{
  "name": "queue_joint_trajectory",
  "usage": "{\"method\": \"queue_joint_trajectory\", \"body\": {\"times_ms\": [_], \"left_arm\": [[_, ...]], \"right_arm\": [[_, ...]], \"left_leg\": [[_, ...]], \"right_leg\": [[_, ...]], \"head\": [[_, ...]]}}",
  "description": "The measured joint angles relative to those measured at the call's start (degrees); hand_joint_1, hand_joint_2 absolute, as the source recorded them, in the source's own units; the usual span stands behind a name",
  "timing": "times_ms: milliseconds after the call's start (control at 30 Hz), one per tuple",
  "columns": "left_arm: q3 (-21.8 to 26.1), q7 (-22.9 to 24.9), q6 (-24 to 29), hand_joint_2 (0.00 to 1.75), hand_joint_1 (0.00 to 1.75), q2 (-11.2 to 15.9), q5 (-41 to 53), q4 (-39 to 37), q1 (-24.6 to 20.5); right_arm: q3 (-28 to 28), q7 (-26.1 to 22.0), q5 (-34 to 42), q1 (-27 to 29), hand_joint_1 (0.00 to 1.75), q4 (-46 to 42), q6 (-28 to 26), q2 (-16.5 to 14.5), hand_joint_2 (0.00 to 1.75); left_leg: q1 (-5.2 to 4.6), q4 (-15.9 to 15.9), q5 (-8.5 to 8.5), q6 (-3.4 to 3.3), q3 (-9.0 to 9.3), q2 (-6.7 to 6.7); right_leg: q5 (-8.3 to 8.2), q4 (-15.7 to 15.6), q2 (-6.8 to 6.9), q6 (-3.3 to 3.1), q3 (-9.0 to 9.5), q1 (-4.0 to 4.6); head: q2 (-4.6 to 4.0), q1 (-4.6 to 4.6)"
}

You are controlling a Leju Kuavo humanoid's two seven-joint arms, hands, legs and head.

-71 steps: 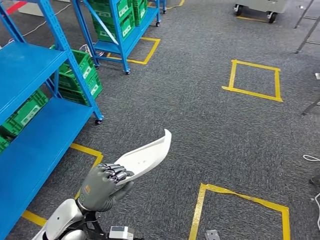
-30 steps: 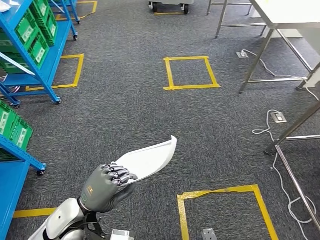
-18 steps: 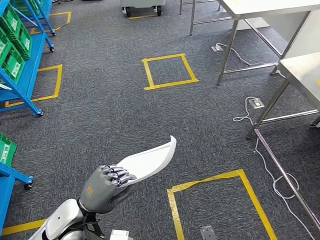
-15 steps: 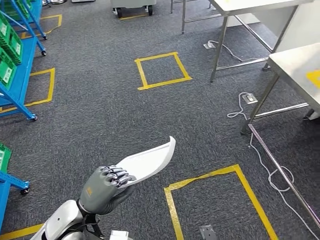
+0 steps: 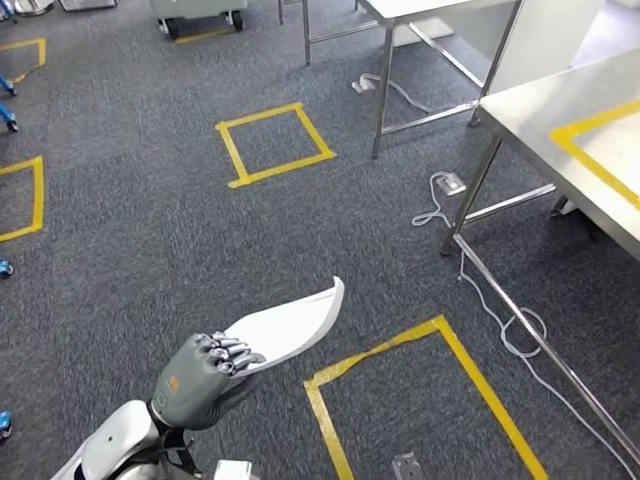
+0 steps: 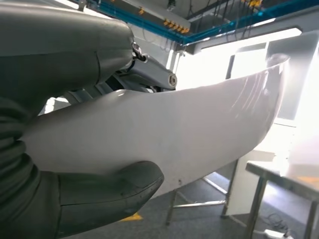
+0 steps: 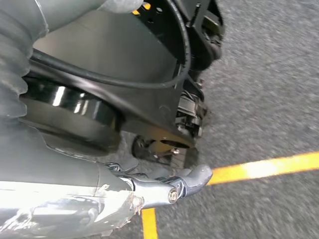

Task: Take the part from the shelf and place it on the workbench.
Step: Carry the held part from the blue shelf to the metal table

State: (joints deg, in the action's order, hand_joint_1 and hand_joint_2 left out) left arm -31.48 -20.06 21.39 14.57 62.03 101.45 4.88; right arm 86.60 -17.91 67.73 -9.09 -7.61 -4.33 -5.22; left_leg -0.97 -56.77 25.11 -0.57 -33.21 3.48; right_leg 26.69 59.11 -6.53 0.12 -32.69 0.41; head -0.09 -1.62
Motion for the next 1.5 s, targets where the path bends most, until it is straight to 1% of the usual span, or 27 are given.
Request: {"method": "queue_joint_trajectory", "body": {"times_ms": [67, 133, 200, 233, 267, 333, 367, 400, 467, 500, 533, 600, 633, 667, 700, 800, 867, 933, 1000, 1100, 1167, 1200, 1267, 1333, 1367, 1433, 1500], "left_arm": [[-0.09, -0.11, -0.02, 1.75, 1.75, 0.05, 0.21, -0.02, -0.03], [-0.21, -0.25, -0.04, 1.75, 1.75, 0.14, 0.36, -0.05, 0.06], [-0.29, -0.3, -0.04, 1.75, 1.75, 0.19, 0.37, -0.06, 0.07], [-0.31, -0.31, -0.04, 1.75, 1.75, 0.2, 0.37, -0.06, 0.07], [-0.33, -0.31, -0.04, 1.75, 1.75, 0.22, 0.38, -0.08, 0.07], [-0.37, -0.31, -0.04, 1.75, 1.75, 0.28, 0.41, -0.11, 0.08], [-0.39, -0.33, -0.03, 1.75, 1.75, 0.33, 0.43, -0.14, 0.0], [-0.41, -0.36, -0.03, 1.75, 1.75, 0.36, 0.46, -0.15, -0.11], [-0.49, -0.45, 0.0, 1.75, 1.75, 0.35, 0.49, -0.17, -0.46], [-0.56, -0.51, 0.01, 1.75, 1.75, 0.35, 0.51, -0.21, -0.57], [-0.64, -0.55, 0.02, 1.75, 1.75, 0.38, 0.52, -0.26, -0.64], [-0.78, -0.61, 0.02, 1.75, 1.75, 0.48, 0.55, -0.4, -0.67], [-0.84, -0.62, 0.01, 1.75, 1.75, 0.51, 0.57, -0.48, -0.69], [-0.92, -0.63, 0.01, 1.75, 1.75, 0.52, 0.59, -0.57, -0.74], [-1.01, -0.66, 0.01, 1.75, 1.75, 0.53, 0.63, -0.65, -0.81], [-1.27, -0.88, 0.0, 1.75, 1.75, 0.68, 0.65, -0.77, -1.31], [-1.43, -1.04, -0.15, 1.75, 1.75, 0.82, 0.4, -0.8, -1.66], [-1.59, -1.14, -0.7, 1.75, 1.75, 0.89, -0.15, -0.83, -1.85], [-1.67, -1.24, -1.29, 1.75, 1.75, 0.92, -0.7, -0.83, -1.98], [-1.79, -1.34, -1.69, 1.75, 1.75, 1.02, -1.02, -0.85, -1.94], [-1.92, -1.34, -2.74, 1.75, 1.75, 1.09, -1.89, -0.89, -1.88], [-1.98, -1.4, -4.01, 1.75, 1.75, 1.1, -2.91, -0.92, -1.88], [-2.04, -1.9, -7.8, 1.75, 1.75, 1.07, -6.22, -1.03, -1.79], [-1.96, -2.69, -10.84, 1.75, 1.75, 1.04, -9.4, -1.21, -1.43], [-1.81, -3.04, -11.39, 1.75, 1.75, 1.03, -10.09, -1.33, -1.16], [-1.33, -3.51, -11.18, 1.75, 1.75, 0.93, -9.69, -1.56, -0.67], [-0.82, -3.77, -10.56, 1.75, 1.75, 0.8, -8.77, -1.74, -0.33]], "right_arm": [[0.25, 0.09, -0.08, -0.04, 0.0, 0.01, -0.02, -0.01, 1.75], [0.45, 0.16, -0.17, -0.03, 0.0, 0.03, -0.09, 0.04, 1.75], [0.45, 0.18, -0.24, 0.2, 0.0, 0.05, -0.19, 0.12, 1.75], [0.46, 0.19, -0.28, 0.26, 0.0, 0.07, -0.22, 0.16, 1.75], [0.47, 0.18, -0.32, 0.3, 0.0, 0.09, -0.26, 0.2, 1.75], [0.49, 0.22, -0.36, 0.14, 0.0, 0.13, -0.28, 0.34, 1.75], [0.5, 0.24, -0.4, -0.01, 0.0, 0.14, -0.25, 0.39, 1.75], [0.52, 0.25, -0.44, -0.21, 0.0, 0.15, -0.18, 0.43, 1.75], [0.6, 0.24, -0.51, -0.42, 0.0, 0.16, -0.08, 0.45, 1.75], [0.65, 0.24, -0.51, -0.5, 0.0, 0.17, -0.06, 0.48, 1.75], [0.68, 0.25, -0.52, -0.58, 0.0, 0.17, -0.07, 0.49, 1.75], [0.73, 0.24, -0.52, -0.74, 0.0, 0.16, -0.09, 0.5, 1.75], [0.74, 0.24, -0.52, -0.79, 0.0, 0.16, -0.09, 0.5, 1.75], [0.75, 0.24, -0.52, -0.81, 0.0, 0.16, -0.09, 0.5, 1.75], [0.77, 0.23, -0.51, -0.82, 0.0, 0.16, -0.09, 0.5, 1.75], [0.79, 0.21, -0.5, -0.91, 0.0, 0.15, -0.06, 0.48, 1.75], [0.81, 0.2, -0.43, -0.91, 0.0, 0.15, 0.01, 0.48, 1.75], [0.83, 0.16, -0.31, -0.7, 0.0, 0.15, 0.11, 0.48, 1.75], [0.85, 0.12, -0.15, -0.53, 0.0, 0.15, 0.17, 0.48, 1.75], [0.87, 0.07, 0.02, -0.76, 0.0, 0.15, 0.17, 0.48, 1.75], [0.88, 0.07, 0.11, -0.78, 0.0, 0.15, 0.17, 0.48, 1.75], [0.89, 0.05, 0.2, -0.75, 0.0, 0.15, 0.17, 0.48, 1.75], [0.89, -0.05, 0.41, -0.77, 0.0, 0.15, 0.17, 0.49, 1.75], [0.91, -0.19, 0.56, -0.89, 0.0, 0.14, 0.17, 0.48, 1.75], [0.92, -0.23, 0.6, -0.93, 0.0, 0.14, 0.15, 0.48, 1.75], [1.02, -0.26, 0.67, -0.9, 0.0, 0.13, 0.08, 0.48, 1.75], [1.19, -0.27, 0.69, -0.92, 0.0, 0.13, -0.01, 0.48, 1.75]], "left_leg": [[0.2, 1.24, 1.79, -0.26, 2.91, -2.0], [0.6, 1.83, 3.9, -0.29, 6.55, -4.12], [1.03, 1.82, 5.65, 0.19, 9.0, -5.21], [1.25, 1.82, 6.75, 0.53, 10.36, -5.74], [1.35, 1.76, 7.92, 0.9, 11.66, -6.26], [1.32, 1.7, 10.35, 1.73, 13.59, -7.34], [1.34, 1.78, 11.08, 2.17, 14.3, -7.84], [1.46, 1.29, 10.96, 2.6, 14.38, -8.23], [1.82, -2.7, 8.74, 3.22, 12.44, -7.69], [1.9, -6.23, 7.84, 3.33, 10.15, -6.69], [1.94, -9.74, 8.21, 3.34, 7.62, -5.57], [1.9, -14.74, 12.41, 3.19, 2.59, -4.08], [1.87, -15.75, 14.58, 3.1, 0.6, -3.86], [1.86, -15.64, 15.35, 2.99, -0.83, -3.77], [1.86, -14.26, 14.18, 2.87, -1.53, -3.69], [1.84, -5.34, 5.36, 2.53, -0.51, -2.17], [1.63, -1.99, 3.12, 2.2, 0.08, -1.08], [1.5, -1.53, 2.5, 1.59, 0.29, -1.45], [1.61, -1.0, 1.67, 0.88, 0.69, -2.3], [1.47, -0.67, 1.6, 0.21, 1.08, -3.89], [1.42, -0.68, 1.84, 0.13, 1.29, -5.05], [1.45, -0.69, 2.01, 0.21, 1.47, -5.61], [1.5, -0.7, 2.52, 0.57, 2.11, -6.65], [1.2, -0.78, 3.15, 1.14, 2.75, -7.45], [1.02, -0.75, 3.36, 1.39, 3.0, -7.79], [0.93, -0.53, 3.63, 1.84, 3.44, -8.56], [1.14, -1.29, 4.63, 2.43, 3.41, -7.78]], "right_leg": [[0.95, 7.33, 2.57, 0.91, -4.46, 0.15], [3.98, 15.63, 5.56, 1.95, -11.02, 0.1], [5.92, 14.51, 6.01, 2.65, -13.03, -0.35], [4.72, 11.82, 6.6, 2.89, -13.0, -0.6], [1.23, 8.36, 7.77, 3.02, -12.79, -0.76], [-6.81, 3.45, 10.05, 2.29, -12.28, -0.7], [-9.23, 2.44, 10.34, 1.73, -12.23, -0.52], [-9.6, 2.38, 9.83, 1.04, -12.13, -0.34], [-8.93, 2.09, 8.16, 0.15, -11.79, -0.29], [-8.62, 1.83, 7.5, -0.26, -11.43, -0.32], [-8.34, 1.58, 6.82, -0.57, -11.02, -0.36], [-7.69, 1.3, 5.32, -0.97, -10.29, -0.35], [-7.35, 1.26, 4.51, -1.02, -9.92, -0.35], [-7.04, 1.26, 3.72, -1.03, -9.5, -0.34], [-6.77, 1.26, 2.95, -0.98, -9.06, -0.35], [-6.31, 1.29, 0.98, -0.44, -8.1, -0.49], [-6.31, 1.1, 0.1, 0.33, -8.01, -0.6], [-6.47, 0.67, -0.52, 1.2, -8.01, -0.71], [-5.42, 1.87, 1.0, 1.76, -8.61, -0.58], [0.07, 11.52, 5.22, 2.37, -12.67, -0.43], [1.77, 16.31, 5.99, 2.74, -14.48, -0.54], [1.15, 15.62, 6.22, 2.88, -13.82, -0.58], [-1.74, 8.67, 7.65, 3.04, -9.49, -0.63], [-3.27, 2.44, 9.29, 2.66, -5.54, -0.48], [-3.23, 1.3, 9.58, 2.33, -4.78, -0.38], [-3.05, 1.14, 8.46, 1.49, -4.64, -0.27], [-3.03, 0.93, 7.37, 0.84, -4.52, -0.46]], "head": [[0.0, 0.21], [0.0, 0.55], [0.0, 0.62], [0.0, 0.68], [0.0, 0.82], [0.0, 1.03], [0.0, 1.05], [0.0, 0.98], [0.0, 0.84], [0.0, 0.81], [0.0, 0.76], [0.0, 0.74], [0.0, 0.73], [0.0, 0.74], [0.0, 0.74], [0.0, 0.75], [0.0, 0.78], [0.0, 0.81], [0.0, 1.06], [0.0, 1.62], [0.0, 1.63], [0.0, 1.64], [0.0, 1.66], [0.0, 1.66], [0.0, 1.6], [0.0, 1.51], [0.0, 1.44]]}}
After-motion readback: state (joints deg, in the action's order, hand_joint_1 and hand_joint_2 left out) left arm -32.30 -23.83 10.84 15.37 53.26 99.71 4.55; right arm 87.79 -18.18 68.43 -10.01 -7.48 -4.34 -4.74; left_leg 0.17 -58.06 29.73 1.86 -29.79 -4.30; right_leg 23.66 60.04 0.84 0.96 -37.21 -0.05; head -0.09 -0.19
